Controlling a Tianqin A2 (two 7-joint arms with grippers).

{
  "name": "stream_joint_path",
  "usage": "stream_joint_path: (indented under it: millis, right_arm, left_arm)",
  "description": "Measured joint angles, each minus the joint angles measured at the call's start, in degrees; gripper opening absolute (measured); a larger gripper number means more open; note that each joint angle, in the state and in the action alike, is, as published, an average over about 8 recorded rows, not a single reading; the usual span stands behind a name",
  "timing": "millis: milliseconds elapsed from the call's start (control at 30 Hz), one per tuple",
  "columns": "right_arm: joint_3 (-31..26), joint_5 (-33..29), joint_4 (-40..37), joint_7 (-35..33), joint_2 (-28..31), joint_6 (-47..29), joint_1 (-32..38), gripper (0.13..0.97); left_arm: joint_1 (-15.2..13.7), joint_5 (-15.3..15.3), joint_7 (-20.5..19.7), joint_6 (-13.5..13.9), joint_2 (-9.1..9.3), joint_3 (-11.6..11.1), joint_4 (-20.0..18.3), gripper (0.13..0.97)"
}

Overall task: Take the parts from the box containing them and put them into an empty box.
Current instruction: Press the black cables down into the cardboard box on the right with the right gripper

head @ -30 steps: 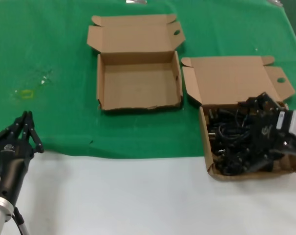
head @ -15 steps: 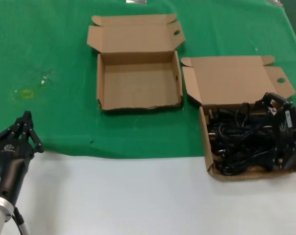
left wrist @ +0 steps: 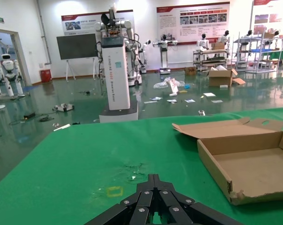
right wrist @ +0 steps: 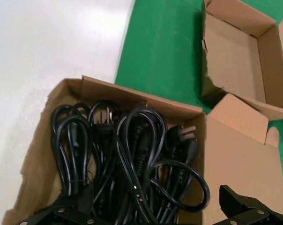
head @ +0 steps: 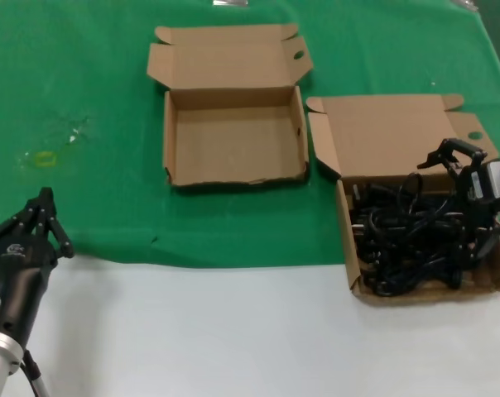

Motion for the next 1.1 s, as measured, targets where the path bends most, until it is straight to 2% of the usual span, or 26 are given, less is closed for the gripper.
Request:
stream_joint_path:
  millis: [367,667,933,967,1100]
  right_arm:
    - [0.54,-1.14,-2.83,-1.79,-1.19,0.51,1.11,0.926]
    - [1.11,-1.19,-1.53,-1.11,-0.78,0.42,-0.26,0.814]
    - [1.48,-1.29,-1.00,-0.70,-0.55,0.33,-0.78,0.632]
    - [1.51,-1.32,-0.99,-0.66,-0.53,0.33,-0.80,0.632]
    - [1.63,-1.42,-0.92,-0.53,-0.45,0.33,-0.94,0.523]
  left_arm:
    - [0.00,0.01,-0.01,0.00,0.00,0.00,0.00,0.144]
    - [0.00,0.01,-0.01,0.00,0.00,0.00,0.00,0.144]
    - [0.00,0.01,-0.01,0.00,0.00,0.00,0.00,0.144]
    - [0.00,0.01,-0.01,0.00,0.00,0.00,0.00,0.144]
    - [0.00,0.01,-0.01,0.00,0.00,0.00,0.00,0.144]
